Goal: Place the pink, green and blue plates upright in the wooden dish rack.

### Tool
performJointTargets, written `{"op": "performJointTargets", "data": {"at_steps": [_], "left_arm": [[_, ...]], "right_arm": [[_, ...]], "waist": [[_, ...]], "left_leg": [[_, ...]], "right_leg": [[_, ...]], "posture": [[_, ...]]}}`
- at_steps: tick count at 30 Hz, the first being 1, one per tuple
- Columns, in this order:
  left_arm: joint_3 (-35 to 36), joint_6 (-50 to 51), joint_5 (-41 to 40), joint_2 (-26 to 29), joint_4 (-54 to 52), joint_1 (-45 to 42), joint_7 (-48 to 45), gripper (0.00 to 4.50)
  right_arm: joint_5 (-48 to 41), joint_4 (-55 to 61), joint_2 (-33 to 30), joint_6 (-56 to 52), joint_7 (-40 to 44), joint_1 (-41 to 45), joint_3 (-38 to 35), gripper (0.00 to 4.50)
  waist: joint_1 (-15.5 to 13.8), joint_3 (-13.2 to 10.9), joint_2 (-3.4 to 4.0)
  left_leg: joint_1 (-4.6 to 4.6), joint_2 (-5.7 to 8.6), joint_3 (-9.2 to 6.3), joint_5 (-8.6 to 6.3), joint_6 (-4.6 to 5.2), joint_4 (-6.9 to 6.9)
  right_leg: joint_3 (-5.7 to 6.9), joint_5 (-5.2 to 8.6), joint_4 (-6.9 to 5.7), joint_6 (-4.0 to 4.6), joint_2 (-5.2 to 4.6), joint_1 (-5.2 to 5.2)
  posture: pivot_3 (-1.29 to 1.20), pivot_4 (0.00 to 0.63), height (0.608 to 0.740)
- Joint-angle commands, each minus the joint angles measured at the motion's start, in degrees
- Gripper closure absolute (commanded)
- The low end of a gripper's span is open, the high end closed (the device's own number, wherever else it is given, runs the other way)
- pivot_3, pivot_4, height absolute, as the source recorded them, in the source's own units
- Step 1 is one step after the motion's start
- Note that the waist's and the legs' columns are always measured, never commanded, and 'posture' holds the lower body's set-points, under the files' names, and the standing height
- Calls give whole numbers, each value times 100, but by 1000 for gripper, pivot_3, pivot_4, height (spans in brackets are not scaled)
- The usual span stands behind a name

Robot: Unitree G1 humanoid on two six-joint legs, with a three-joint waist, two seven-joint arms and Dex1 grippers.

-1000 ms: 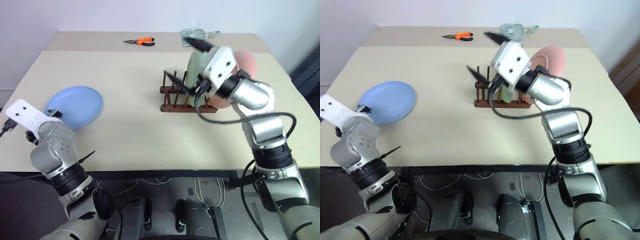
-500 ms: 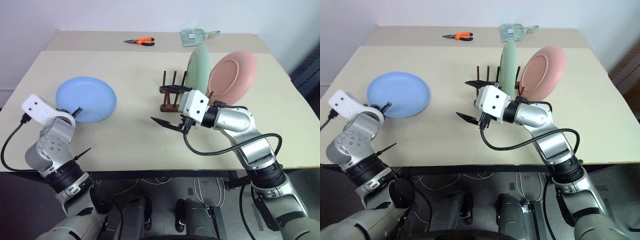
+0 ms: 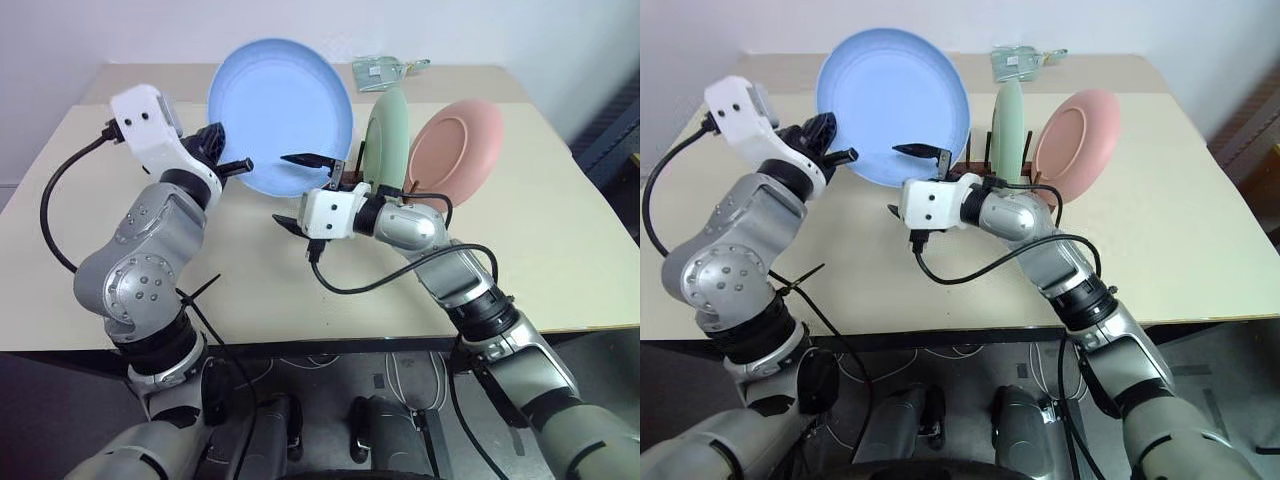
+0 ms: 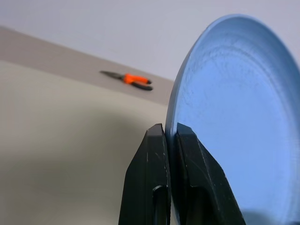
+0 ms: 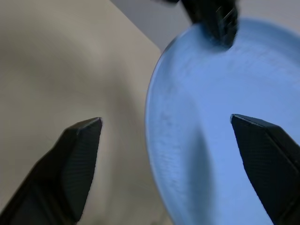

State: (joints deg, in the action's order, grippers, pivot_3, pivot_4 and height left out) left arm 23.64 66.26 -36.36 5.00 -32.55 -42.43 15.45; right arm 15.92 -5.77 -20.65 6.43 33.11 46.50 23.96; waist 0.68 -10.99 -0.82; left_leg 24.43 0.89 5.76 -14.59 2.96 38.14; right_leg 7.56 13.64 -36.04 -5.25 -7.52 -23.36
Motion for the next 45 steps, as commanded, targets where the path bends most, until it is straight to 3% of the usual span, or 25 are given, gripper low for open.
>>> {"op": "performJointTargets", "data": {"at_steps": [1,6,7,8,9,11,13,17,19,23,27,31,45], "left_arm": [[-6,148,-233,68,-351,-126,-18,4500],[112,119,-304,92,-324,-134,-14,4500],[197,27,-369,46,-312,-159,-20,4500],[387,-121,-506,-80,-283,-219,40,3839],[616,-297,-656,-211,-243,-298,139,3579],[1124,-759,-859,-343,-109,-490,414,2567],[1532,-1263,-675,-125,152,-597,657,1567],[1309,-2041,470,1062,773,31,365,1567],[576,-2447,1176,1736,1041,816,-201,1567],[-874,-3117,2029,2297,1247,2012,-1137,1567],[-1863,-3644,2251,2113,1243,2824,-1922,1567],[-2063,-3775,2277,1950,1197,3098,-2244,1567],[-2021,-3718,2384,1705,1041,3125,-2511,1567]], "right_arm": [[129,-116,108,295,-211,223,-144,1895],[166,-118,61,484,-205,174,-204,4459],[188,-108,44,521,-210,152,-213,4459],[208,-87,27,558,-216,129,-227,4500],[224,-64,12,582,-222,110,-242,4500],[250,-21,-10,609,-258,101,-283,4500],[141,36,-1,577,-247,124,-391,4500],[-811,371,169,292,54,99,-865,4500],[-1917,862,421,-517,306,36,-1282,4500],[-3945,1719,1030,-2710,-82,128,-2201,4500],[-5941,1897,1838,-4679,-1672,363,-3274,4500],[-6608,1808,2105,-5361,-2550,474,-3686,4500],[-7255,776,2215,-5627,-3403,833,-4108,4500]], "waist": [[5,0,0],[10,-1,1],[5,-1,1],[2,-1,1],[-4,0,1],[-1,-2,-1],[10,-2,-1],[58,-4,3],[43,-4,3],[-53,-1,-1],[-69,-1,0],[16,-3,2],[37,2,7]], "left_leg": [[0,0,0,0,0,0],[-1,-2,0,1,-2,0],[-1,-2,-1,1,-2,0],[-1,-2,-1,1,-2,0],[0,-2,-2,1,-2,0],[1,-2,-5,0,-2,2],[0,-3,-7,1,-4,2],[-9,-11,5,5,-10,-8],[-9,-16,8,5,-10,-14],[-3,-18,3,1,-16,-15],[1,-17,3,-10,-31,-17],[10,-18,17,-8,-44,-41],[15,-35,60,19,-37,-70]], "right_leg": [[0,0,0,0,0,0],[-3,0,0,0,5,-1],[-3,0,0,0,6,0],[-3,0,1,0,6,0],[-3,0,2,0,6,0],[-4,0,5,0,4,3],[-8,0,3,1,6,2],[-15,0,-2,2,21,-1],[-16,0,-2,3,27,-2],[-16,-2,-2,6,30,2],[-43,-7,3,16,18,-18],[-56,-7,-5,24,9,-56],[-78,-15,-13,38,41,-92]], "posture": [[0,150,740],[0,150,740],[0,150,740],[0,150,740],[0,150,740],[0,150,740],[0,150,740],[0,150,740],[0,150,740],[0,150,740],[0,150,740],[0,150,740],[0,150,740]]}}
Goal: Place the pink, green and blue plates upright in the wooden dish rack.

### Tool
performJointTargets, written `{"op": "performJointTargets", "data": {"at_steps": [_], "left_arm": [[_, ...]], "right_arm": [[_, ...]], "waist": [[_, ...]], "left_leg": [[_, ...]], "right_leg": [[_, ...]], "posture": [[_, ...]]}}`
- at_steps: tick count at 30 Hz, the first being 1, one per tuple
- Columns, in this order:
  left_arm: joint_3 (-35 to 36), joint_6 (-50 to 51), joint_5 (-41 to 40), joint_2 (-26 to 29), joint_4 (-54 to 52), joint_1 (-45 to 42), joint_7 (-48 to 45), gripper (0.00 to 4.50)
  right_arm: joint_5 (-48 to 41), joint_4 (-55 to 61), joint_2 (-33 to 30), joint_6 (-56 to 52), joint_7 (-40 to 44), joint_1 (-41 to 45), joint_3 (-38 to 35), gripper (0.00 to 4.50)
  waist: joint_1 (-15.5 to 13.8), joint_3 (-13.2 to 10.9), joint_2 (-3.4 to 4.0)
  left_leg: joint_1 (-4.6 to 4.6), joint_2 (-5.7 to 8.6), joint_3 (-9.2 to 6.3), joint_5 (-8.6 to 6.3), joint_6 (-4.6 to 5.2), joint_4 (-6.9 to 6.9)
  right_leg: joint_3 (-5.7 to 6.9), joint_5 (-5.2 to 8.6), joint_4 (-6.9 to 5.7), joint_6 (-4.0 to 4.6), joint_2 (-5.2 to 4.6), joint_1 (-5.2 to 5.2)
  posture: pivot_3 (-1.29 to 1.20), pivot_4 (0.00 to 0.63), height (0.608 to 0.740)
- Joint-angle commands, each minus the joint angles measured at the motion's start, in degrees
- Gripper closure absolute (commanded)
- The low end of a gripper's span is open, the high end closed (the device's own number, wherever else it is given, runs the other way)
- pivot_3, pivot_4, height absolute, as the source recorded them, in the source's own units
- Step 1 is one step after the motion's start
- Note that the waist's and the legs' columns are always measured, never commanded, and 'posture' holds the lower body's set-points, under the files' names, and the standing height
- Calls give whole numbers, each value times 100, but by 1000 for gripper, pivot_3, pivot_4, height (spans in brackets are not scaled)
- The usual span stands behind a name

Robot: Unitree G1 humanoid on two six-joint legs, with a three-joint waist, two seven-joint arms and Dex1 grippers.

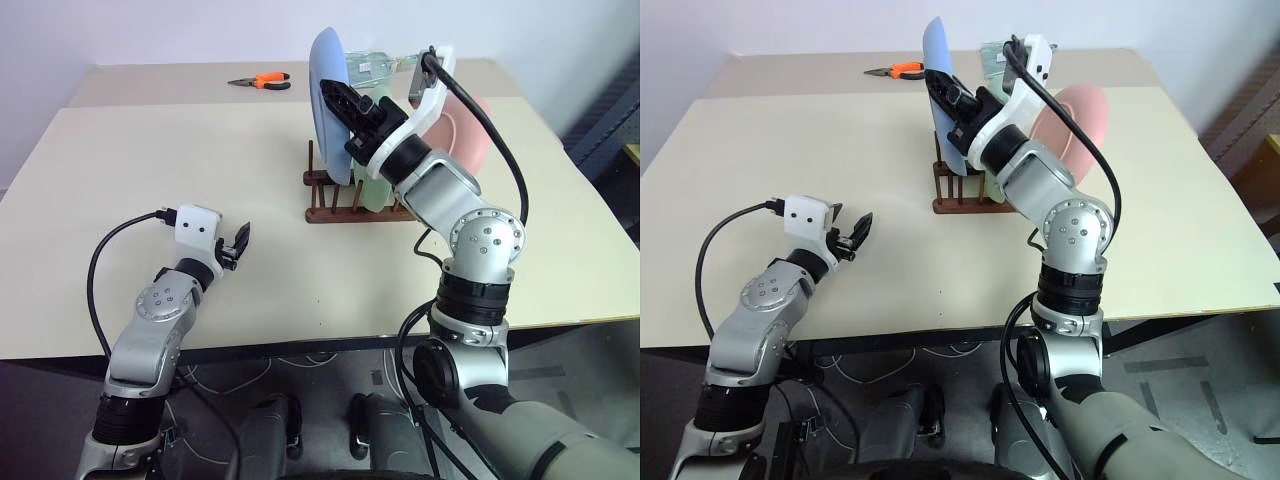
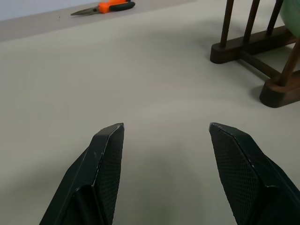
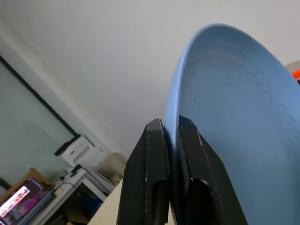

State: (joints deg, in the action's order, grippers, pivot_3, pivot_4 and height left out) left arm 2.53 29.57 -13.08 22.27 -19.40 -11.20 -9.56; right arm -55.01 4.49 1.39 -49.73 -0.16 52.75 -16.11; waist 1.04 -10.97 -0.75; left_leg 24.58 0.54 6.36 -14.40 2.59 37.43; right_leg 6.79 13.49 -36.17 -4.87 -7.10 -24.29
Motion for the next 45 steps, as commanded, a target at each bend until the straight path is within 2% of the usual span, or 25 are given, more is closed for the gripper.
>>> {"op": "performJointTargets", "data": {"at_steps": [1,10,16,22,26,30,33,37,38,39,41,42,44,45], "left_arm": [[97,-43,65,-33,-280,-2,-14,1567],[61,4,147,-122,-393,66,8,1567],[94,45,168,-180,-402,44,-31,1567],[85,62,175,-189,-386,4,-62,1567],[82,67,183,-191,-397,7,-81,1567],[83,68,198,-189,-417,15,-84,1567],[77,57,209,-191,-433,31,-85,1503],[61,61,229,-196,-469,52,-73,1503],[48,66,236,-196,-486,59,-74,1503],[34,65,245,-186,-497,62,-87,1503],[1,69,265,-182,-543,85,-108,1503],[-21,71,270,-178,-570,94,-132,1503],[-92,56,293,-142,-616,100,-226,1503],[-124,53,307,-130,-643,105,-270,1503]], "right_arm": [[-204,-389,5,-6,-108,277,-156,4500],[-113,-319,-236,158,82,555,-78,4500],[-434,-177,-177,89,-245,760,-226,4500],[-567,-210,46,71,-674,579,-216,4500],[-302,-513,122,216,-872,454,-199,4500],[11,-866,50,409,-720,473,-118,4500],[307,-942,-115,470,-290,485,146,3531],[1444,-670,-693,1019,601,420,1122,1523],[1875,-505,-979,1298,928,387,1499,925],[2407,-298,-1351,1667,1299,345,1943,525],[3222,112,-2025,2357,1941,203,2534,525],[3422,337,-2324,2610,2206,98,2591,525],[3302,742,-2798,2707,2551,-138,2194,525],[3172,880,-2951,2654,2647,-235,1956,803]], "waist": [[4,1,0],[-2,1,0],[1,1,1],[0,1,1],[-5,1,0],[-1,1,1],[3,1,1],[1,1,1],[-3,0,1],[-15,0,1],[-31,0,1],[-34,0,1],[-41,0,0],[-43,0,-1]], "left_leg": [[0,-1,0,0,0,0],[0,-3,0,-1,3,2],[1,-5,0,-1,3,1],[1,-6,1,-1,3,1],[2,-6,1,-1,3,1],[2,-6,2,-1,3,2],[2,-7,2,-1,3,1],[3,-7,2,-1,3,2],[3,-7,2,-1,3,2],[3,-7,2,-1,4,2],[10,-6,2,-4,8,6],[13,-6,2,-5,10,8],[17,-7,2,-6,12,17],[18,-8,1,-6,12,20]], "right_leg": [[0,0,0,0,1,0],[-4,-1,0,1,2,1],[-4,-1,0,1,3,-1],[-5,-1,1,1,4,-1],[-5,-1,1,1,4,-1],[-5,-1,1,1,5,-1],[-5,-1,1,1,6,-2],[-5,-1,2,1,6,-2],[-6,-1,2,1,6,-2],[-5,-1,2,1,6,-2],[-5,0,4,0,6,-7],[-5,0,5,0,5,-8],[-5,1,5,-1,5,-10],[-3,0,5,-1,5,-8]], "posture": [[0,150,740],[0,150,740],[0,150,740],[0,150,740],[0,150,740],[0,150,740],[0,150,740],[0,150,740],[0,150,740],[0,150,740],[0,150,740],[0,150,740],[0,150,740],[0,150,740]]}}
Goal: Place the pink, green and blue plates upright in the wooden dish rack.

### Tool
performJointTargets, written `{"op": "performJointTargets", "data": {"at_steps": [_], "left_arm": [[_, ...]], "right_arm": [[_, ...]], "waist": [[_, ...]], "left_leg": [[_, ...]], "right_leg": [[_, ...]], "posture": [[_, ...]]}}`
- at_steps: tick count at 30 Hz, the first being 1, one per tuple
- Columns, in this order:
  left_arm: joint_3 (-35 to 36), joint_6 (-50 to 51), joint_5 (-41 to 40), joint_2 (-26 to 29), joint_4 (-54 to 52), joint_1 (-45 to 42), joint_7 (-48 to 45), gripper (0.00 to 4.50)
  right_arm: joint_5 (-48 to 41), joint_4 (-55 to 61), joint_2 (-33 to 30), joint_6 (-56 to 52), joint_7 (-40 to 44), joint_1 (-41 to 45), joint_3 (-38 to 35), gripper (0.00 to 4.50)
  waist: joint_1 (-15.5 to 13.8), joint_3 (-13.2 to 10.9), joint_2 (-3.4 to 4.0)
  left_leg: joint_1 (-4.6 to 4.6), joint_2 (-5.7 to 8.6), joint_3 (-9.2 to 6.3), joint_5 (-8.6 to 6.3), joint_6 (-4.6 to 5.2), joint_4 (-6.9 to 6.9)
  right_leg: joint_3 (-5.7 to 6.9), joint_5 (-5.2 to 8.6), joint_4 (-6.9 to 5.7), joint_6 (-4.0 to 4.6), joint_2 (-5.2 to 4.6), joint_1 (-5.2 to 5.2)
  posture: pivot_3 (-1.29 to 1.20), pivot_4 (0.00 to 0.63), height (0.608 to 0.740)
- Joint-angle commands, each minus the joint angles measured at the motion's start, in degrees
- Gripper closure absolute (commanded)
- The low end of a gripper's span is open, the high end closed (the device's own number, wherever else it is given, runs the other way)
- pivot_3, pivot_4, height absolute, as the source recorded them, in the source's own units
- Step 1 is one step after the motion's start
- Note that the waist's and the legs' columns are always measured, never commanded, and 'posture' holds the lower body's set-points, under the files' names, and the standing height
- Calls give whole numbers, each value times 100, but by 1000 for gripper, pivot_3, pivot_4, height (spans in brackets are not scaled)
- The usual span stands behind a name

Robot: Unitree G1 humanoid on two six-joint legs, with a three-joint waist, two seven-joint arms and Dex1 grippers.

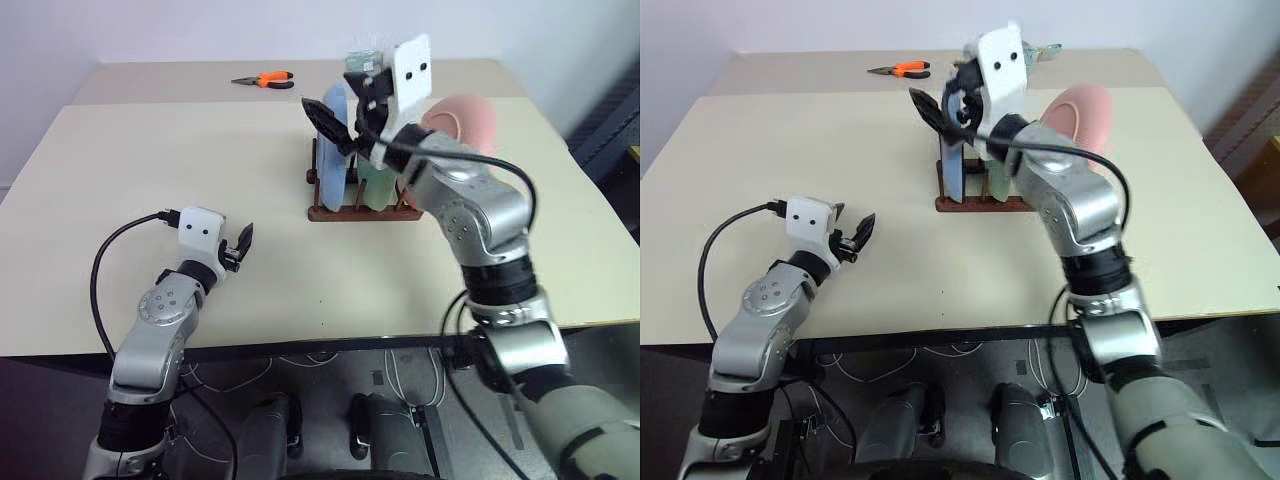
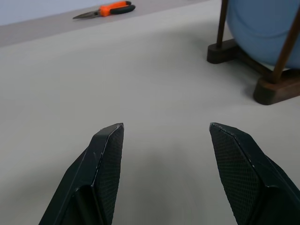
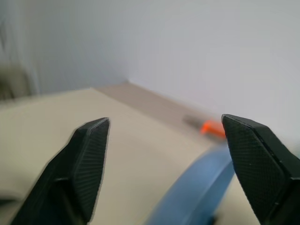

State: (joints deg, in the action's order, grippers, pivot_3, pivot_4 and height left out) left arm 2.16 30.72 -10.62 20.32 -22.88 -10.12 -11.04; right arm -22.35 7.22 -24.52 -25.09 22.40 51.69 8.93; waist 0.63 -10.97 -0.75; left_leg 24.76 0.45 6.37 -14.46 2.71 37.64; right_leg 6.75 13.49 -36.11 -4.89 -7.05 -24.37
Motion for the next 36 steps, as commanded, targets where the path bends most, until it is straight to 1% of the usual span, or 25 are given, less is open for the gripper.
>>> {"op": "performJointTargets", "data": {"at_steps": [1,2,4,5,6,7,8,11,13,19,23,26,29,32,34,36], "left_arm": [[-119,-65,51,77,-313,1,-182,1503],[-168,-64,29,94,-339,6,-263,1503],[-304,-61,-12,118,-395,8,-443,1503],[-447,-77,-64,164,-424,6,-654,1503],[-552,-85,-92,190,-445,4,-794,1503],[-704,-125,-132,243,-469,-4,-1015,1503],[-806,-152,-160,285,-481,-12,-1183,1503],[-993,-136,-276,358,-497,-67,-1561,1503],[-1055,-58,-368,395,-506,-116,-1760,1503],[-1070,-58,-254,483,-500,-105,-1840,1503],[-995,-23,-232,487,-587,-33,-1791,1503],[-984,-18,-207,459,-634,38,-1728,1503],[-900,-84,-82,433,-549,74,-1547,1503],[-550,-211,81,361,-166,44,-1171,1503],[-173,-372,213,457,277,75,-956,1503],[201,-442,165,584,548,149,-932,1503]], "right_arm": [[-174,691,-557,130,445,-243,-820,1076],[-212,709,-783,1,427,-374,-1146,1344],[-281,615,-1196,-265,379,-658,-1755,2266],[-6,419,-1529,-258,325,-922,-1952,2885],[201,281,-1752,-227,305,-1107,-2063,3333],[475,138,-2017,-137,294,-1380,-2121,3928],[671,45,-2193,-71,292,-1574,-2132,4415],[1065,-87,-2496,54,453,-2033,-1924,4476],[1198,-224,-2482,75,524,-2147,-1777,4476],[1216,-246,-2167,380,914,-1925,-1425,4476],[1110,-60,-2075,335,1117,-1810,-1457,4476],[1343,-264,-2170,298,974,-1884,-1573,4476],[1678,-644,-2425,465,886,-2252,-1705,4476],[1526,-893,-2460,577,954,-2634,-2065,4476],[1169,-1105,-2398,607,1185,-2972,-2460,4476],[870,-1216,-2323,710,1374,-3218,-2783,4476]], "waist": [[-3,-1,-1],[-16,-1,-1],[-51,-1,-1],[-66,-1,-1],[-105,0,-1],[-119,0,-1],[-127,0,0],[-94,3,14],[-64,3,17],[-7,2,18],[-27,1,18],[-84,2,18],[-159,3,16],[-166,3,16],[-147,4,17],[-118,4,18]], "left_leg": [[1,-3,0,0,0,6],[3,-5,-1,0,0,12],[12,-10,-6,-5,6,30],[13,-10,-6,-8,9,34],[14,-10,-6,-10,12,35],[14,-10,-5,-12,14,36],[14,-10,-2,-13,14,36],[14,-15,6,-12,15,36],[13,-19,8,-10,13,36],[13,-24,7,-8,11,43],[14,-24,6,-8,12,44],[16,-23,4,-10,15,49],[17,-22,4,-11,16,51],[19,-19,0,-15,22,53],[19,-20,1,-14,22,54],[18,-23,0,-13,19,54]], "right_leg": [[1,0,0,0,1,2],[2,-1,-1,0,1,4],[11,-1,-2,0,1,8],[12,-2,0,0,-1,9],[12,-2,1,0,-4,9],[12,-2,2,1,-8,9],[11,-2,4,1,-9,8],[6,-2,4,2,-9,4],[5,-2,2,2,-6,4],[4,-5,1,5,10,4],[4,-5,1,5,11,4],[4,-5,3,4,9,7],[4,-5,4,4,8,8],[7,-5,10,3,7,16],[8,-5,8,3,7,16],[11,-5,6,3,13,15]], "posture": [[0,150,740],[0,150,740],[0,150,740],[0,150,740],[0,150,740],[0,150,740],[0,150,740],[0,150,740],[0,150,740],[0,150,740],[0,150,740],[0,150,740],[0,150,740],[0,150,740],[0,150,740],[0,150,740]]}}
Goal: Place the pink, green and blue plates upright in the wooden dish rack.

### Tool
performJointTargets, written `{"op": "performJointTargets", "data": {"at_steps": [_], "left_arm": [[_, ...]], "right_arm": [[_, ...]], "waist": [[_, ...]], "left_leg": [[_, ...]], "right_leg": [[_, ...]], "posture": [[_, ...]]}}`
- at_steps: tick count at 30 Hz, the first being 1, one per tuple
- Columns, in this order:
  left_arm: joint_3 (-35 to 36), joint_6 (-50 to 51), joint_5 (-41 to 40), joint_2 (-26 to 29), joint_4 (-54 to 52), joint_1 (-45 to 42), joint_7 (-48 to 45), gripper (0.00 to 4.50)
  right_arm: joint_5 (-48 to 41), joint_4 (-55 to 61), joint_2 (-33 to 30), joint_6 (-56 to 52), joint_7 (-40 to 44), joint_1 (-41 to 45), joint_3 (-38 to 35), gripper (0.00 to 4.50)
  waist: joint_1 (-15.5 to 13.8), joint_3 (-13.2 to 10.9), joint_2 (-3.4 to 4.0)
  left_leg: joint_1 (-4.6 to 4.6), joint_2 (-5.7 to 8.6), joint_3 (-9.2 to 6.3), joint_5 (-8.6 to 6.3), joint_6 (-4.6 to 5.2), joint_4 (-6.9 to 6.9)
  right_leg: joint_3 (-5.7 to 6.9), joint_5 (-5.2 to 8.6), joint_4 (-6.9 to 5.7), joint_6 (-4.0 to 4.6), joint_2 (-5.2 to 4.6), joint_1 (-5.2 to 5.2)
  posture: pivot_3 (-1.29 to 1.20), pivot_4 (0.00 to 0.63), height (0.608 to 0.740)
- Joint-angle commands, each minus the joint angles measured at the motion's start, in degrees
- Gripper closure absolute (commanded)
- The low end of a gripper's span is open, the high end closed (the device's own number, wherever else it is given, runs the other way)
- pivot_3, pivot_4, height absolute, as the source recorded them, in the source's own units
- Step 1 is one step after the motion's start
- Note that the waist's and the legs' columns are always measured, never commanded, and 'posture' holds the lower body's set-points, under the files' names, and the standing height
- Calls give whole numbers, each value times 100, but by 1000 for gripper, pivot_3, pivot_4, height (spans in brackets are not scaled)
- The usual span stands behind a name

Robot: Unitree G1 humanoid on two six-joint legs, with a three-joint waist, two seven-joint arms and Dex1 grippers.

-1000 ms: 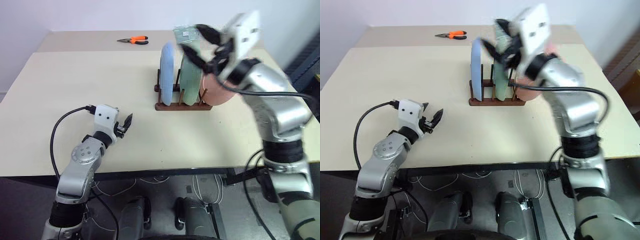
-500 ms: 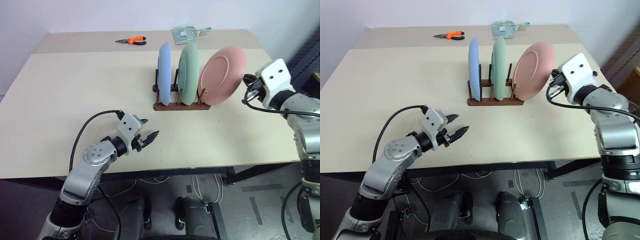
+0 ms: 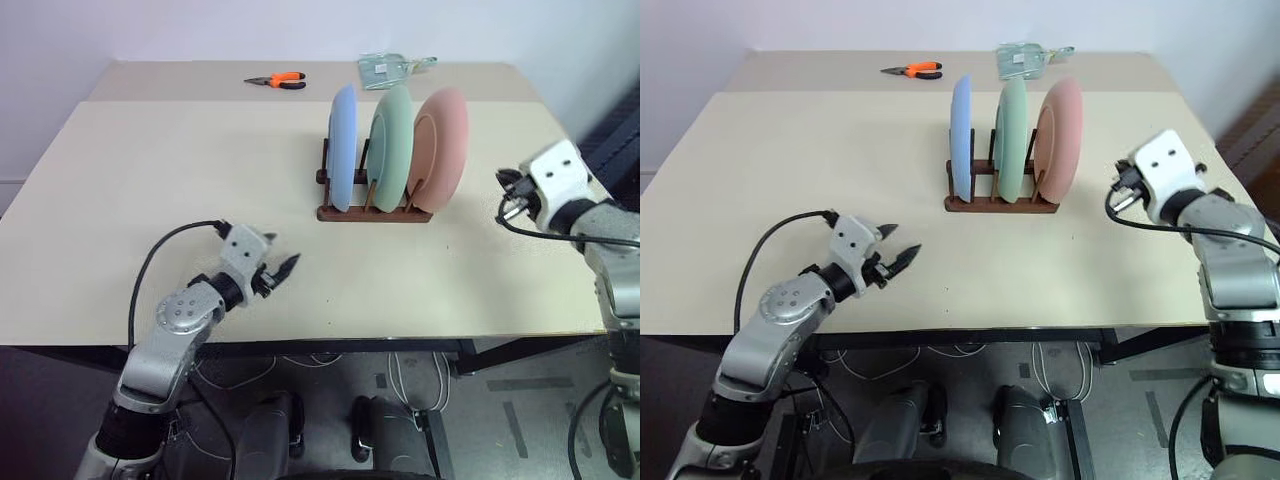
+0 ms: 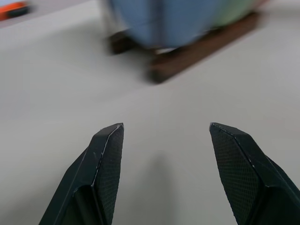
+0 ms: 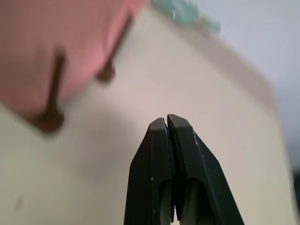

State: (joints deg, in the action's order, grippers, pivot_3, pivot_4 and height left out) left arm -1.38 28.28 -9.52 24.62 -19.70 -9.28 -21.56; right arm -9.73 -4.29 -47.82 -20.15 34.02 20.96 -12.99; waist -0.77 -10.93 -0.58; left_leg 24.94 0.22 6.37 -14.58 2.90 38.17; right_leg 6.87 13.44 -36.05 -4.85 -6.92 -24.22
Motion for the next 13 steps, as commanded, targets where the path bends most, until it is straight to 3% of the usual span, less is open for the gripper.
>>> {"op": "performJointTargets", "data": {"at_steps": [1,6,13], "left_arm": [[676,-266,56,261,319,108,65,1503],[894,-608,146,674,713,268,-172,1503],[810,-653,164,543,601,433,-124,1503]], "right_arm": [[-539,-83,58,217,274,-199,-719,4476],[-738,-140,243,403,469,-466,-854,4476],[-672,-184,409,557,467,-408,-596,4476]], "waist": [[40,0,1],[43,2,6],[7,2,6]], "left_leg": [[-1,-1,2,0,0,0],[-8,-3,5,0,0,0],[-8,0,5,-2,2,0]], "right_leg": [[-1,0,0,0,1,-1],[-4,0,-4,0,1,0],[-8,-1,-2,0,-8,2]], "posture": [[0,150,740],[0,150,740],[0,150,740]]}}
